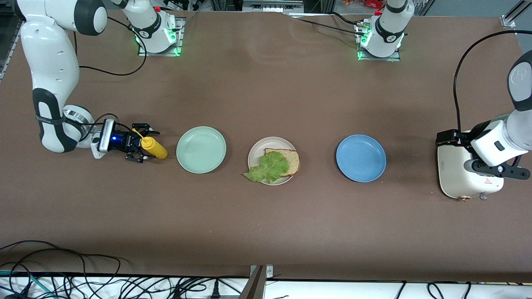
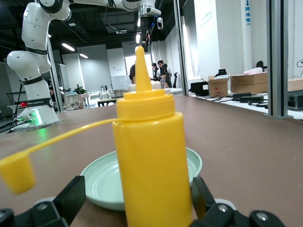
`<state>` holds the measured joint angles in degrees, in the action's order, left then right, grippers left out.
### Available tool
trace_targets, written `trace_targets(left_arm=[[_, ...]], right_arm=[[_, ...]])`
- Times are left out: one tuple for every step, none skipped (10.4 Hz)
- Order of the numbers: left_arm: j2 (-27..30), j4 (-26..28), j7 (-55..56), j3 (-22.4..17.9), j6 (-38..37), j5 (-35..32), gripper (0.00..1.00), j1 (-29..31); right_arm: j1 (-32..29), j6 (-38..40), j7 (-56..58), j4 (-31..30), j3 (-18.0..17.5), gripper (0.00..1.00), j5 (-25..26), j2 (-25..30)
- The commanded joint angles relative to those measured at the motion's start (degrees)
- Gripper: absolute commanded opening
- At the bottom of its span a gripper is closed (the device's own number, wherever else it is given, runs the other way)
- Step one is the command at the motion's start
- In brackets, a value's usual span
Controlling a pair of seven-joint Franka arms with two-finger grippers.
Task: Make sandwich on beige plate with both arms
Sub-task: 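Lift the mustard bottle and carry it toward the beige plate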
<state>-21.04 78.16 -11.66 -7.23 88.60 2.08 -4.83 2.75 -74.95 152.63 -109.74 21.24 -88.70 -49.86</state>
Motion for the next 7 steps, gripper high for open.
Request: trace_targets(left_arm=[[0.21,-0.02,-0.91,0.29,-0.18,-2.00,1.00,-0.01],[0.21,-0.02,-0.91,0.20,-0.18,-2.00,1.00,-0.01],[0.21,-0.02,-0.91,0.29,-0.18,-2.00,1.00,-0.01],[0.21,-0.02,-0.91,0.29,-0.18,-2.00,1.00,-0.01],[0.21,-0.02,-0.91,0.29,-0.18,-1.91,1.00,-0.01],[0.21,-0.02,-0.91,0.20,-0.18,-1.91,1.00,-0.01],[0.21,-0.02,-0.91,0.29,-0.18,-2.00,1.00,-0.01]], right_arm=[[-1.08,1.20,1.78,3.82,-1.02,0.40,-0.42,-1.21],[-1.08,1.38,2.49,3.92,-0.94,0.07,-0.25,-1.12],[-1.08,1.64,2.15,3.92,-0.85,0.00,0.10,-0.95],[-1.17,2.52,1.45,4.00,-0.76,0.00,0.19,-0.77],[-1.00,2.70,0.40,4.44,-0.59,0.00,0.37,-0.42],[-1.00,2.70,-2.05,4.97,-0.58,0.00,2.28,0.11],[-1.00,2.79,-4.69,5.93,-0.58,0.00,4.04,0.63]])
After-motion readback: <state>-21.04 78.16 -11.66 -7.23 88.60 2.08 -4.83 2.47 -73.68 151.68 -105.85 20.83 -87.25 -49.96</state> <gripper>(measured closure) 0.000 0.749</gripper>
